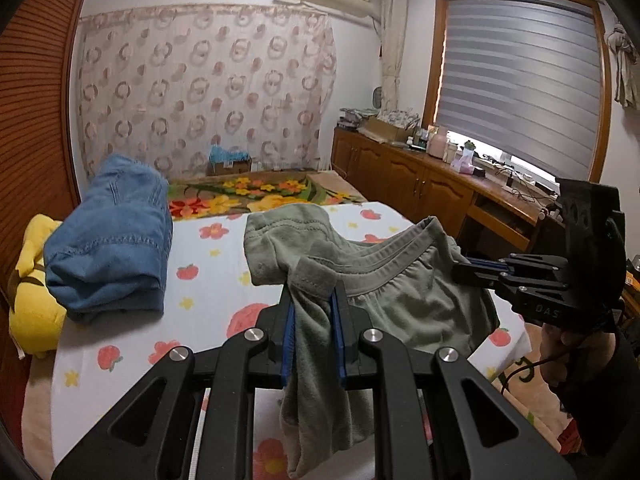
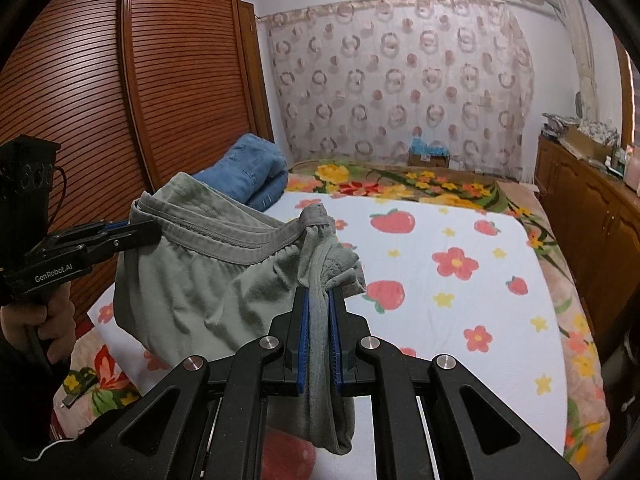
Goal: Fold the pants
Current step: 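Grasp the waistband with both grippers and lift it off the bed, then carry the lifted grey-green garment with both grippers onto the blue jeans stack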
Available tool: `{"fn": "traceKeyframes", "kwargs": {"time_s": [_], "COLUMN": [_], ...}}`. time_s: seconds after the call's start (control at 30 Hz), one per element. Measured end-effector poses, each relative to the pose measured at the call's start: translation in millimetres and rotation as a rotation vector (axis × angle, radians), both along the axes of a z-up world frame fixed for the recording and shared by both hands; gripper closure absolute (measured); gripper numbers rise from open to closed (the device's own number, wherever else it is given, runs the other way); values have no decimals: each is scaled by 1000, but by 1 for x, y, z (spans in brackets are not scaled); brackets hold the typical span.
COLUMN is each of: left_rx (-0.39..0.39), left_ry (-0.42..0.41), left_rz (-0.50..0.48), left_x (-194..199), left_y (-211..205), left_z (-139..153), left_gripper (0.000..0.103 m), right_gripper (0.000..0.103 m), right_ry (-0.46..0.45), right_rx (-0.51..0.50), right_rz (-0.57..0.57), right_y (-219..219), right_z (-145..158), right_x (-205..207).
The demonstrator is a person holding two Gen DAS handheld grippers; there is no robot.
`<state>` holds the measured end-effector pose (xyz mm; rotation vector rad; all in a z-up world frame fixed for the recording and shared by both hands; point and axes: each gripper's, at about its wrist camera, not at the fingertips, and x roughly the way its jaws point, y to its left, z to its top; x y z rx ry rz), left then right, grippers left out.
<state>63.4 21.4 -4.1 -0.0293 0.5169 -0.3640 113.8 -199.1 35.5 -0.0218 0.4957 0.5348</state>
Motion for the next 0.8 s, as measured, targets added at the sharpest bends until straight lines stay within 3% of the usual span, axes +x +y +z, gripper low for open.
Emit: {"fn": "traceKeyframes", "kwargs": {"time_s": [0.5, 0.8], "left_rx": [24, 30], "left_ry": [-52, -49], "left_rz": [19, 62], "left_x": [-15, -7], "left_y": [2, 22], "left_z": [18, 22], "left_gripper": [86, 86], "right_gripper": [94, 94], "right_ry": [-58, -85], "right_rx": [-4, -19], "right_rz": [26, 62], "right_y": [0, 13], "right_z": [13, 19], "right_x": [-16, 0]}}
